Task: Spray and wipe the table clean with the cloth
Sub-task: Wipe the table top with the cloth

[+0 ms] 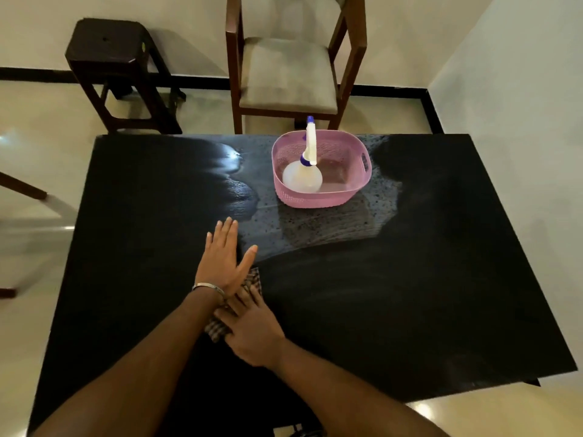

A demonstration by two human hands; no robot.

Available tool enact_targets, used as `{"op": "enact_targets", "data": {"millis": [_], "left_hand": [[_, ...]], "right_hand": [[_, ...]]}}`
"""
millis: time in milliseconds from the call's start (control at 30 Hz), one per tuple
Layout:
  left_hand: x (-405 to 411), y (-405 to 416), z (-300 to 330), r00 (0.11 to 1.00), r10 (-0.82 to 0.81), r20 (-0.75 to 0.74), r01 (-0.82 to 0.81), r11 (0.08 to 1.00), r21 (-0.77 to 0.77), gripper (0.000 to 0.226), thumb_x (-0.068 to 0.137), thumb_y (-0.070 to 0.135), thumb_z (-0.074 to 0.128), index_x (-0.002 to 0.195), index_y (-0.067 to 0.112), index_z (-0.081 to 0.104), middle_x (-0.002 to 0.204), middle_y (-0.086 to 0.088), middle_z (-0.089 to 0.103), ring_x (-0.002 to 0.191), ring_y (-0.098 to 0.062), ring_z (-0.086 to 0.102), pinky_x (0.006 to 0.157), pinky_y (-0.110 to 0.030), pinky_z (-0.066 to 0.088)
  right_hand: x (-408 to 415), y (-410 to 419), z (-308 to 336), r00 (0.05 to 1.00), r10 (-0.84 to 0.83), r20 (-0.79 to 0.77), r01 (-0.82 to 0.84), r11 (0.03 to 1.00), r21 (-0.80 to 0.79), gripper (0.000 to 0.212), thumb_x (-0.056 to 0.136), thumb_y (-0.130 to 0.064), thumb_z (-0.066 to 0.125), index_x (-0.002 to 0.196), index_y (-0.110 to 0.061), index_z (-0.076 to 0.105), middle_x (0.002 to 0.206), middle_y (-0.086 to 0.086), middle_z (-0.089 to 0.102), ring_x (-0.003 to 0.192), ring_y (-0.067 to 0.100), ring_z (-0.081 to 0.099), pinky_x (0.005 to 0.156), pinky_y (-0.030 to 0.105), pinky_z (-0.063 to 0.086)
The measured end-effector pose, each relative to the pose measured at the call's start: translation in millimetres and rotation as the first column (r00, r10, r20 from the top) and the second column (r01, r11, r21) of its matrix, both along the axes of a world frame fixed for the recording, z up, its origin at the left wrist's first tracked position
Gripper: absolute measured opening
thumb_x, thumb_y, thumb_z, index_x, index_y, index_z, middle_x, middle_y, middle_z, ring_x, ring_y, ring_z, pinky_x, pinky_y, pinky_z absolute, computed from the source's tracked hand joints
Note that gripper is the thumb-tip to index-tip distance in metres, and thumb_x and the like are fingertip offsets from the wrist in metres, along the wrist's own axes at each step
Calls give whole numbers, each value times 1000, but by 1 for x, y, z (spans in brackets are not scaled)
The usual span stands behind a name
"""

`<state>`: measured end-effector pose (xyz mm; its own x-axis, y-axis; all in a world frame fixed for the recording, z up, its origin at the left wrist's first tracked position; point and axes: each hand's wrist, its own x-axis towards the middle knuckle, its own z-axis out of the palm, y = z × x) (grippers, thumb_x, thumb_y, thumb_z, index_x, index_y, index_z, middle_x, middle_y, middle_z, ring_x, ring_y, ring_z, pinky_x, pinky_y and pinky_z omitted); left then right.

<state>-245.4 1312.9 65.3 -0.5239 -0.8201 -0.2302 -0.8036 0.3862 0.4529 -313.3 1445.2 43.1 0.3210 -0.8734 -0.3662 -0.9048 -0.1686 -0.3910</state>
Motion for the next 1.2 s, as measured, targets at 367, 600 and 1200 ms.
{"op": "enact_targets", "data": {"millis": [367,600,1200], "left_hand": [[2,2,-4,998,-50,-45,50,999,-7,86,88,67,13,154,13,8,163,-3,4,149,-17,-5,121,-37,-5],[-12,8,-1,999,-36,-27,36,999,-11,88,87,69,9,155,13,7,163,-2,2,149,-16,-8,122,-39,-4],[19,-2,4,1000,21,17,-22,1000,2,88,86,69,11,154,14,7,163,-3,4,149,-17,-5,121,-38,-5]], "right_hand": [[-238,88,-4,264,-933,-245,949,296,-107,67,100,-31,41,158,-30,9,167,11,7,152,35,1,121,59,7],[-36,28,3,896,-437,-78,435,899,-38,65,93,-33,43,156,-27,24,166,5,8,153,30,1,122,53,1],[-327,94,-1,192,-935,-299,971,225,-82,62,103,-35,34,159,-27,9,167,12,2,151,39,0,122,57,4]]}}
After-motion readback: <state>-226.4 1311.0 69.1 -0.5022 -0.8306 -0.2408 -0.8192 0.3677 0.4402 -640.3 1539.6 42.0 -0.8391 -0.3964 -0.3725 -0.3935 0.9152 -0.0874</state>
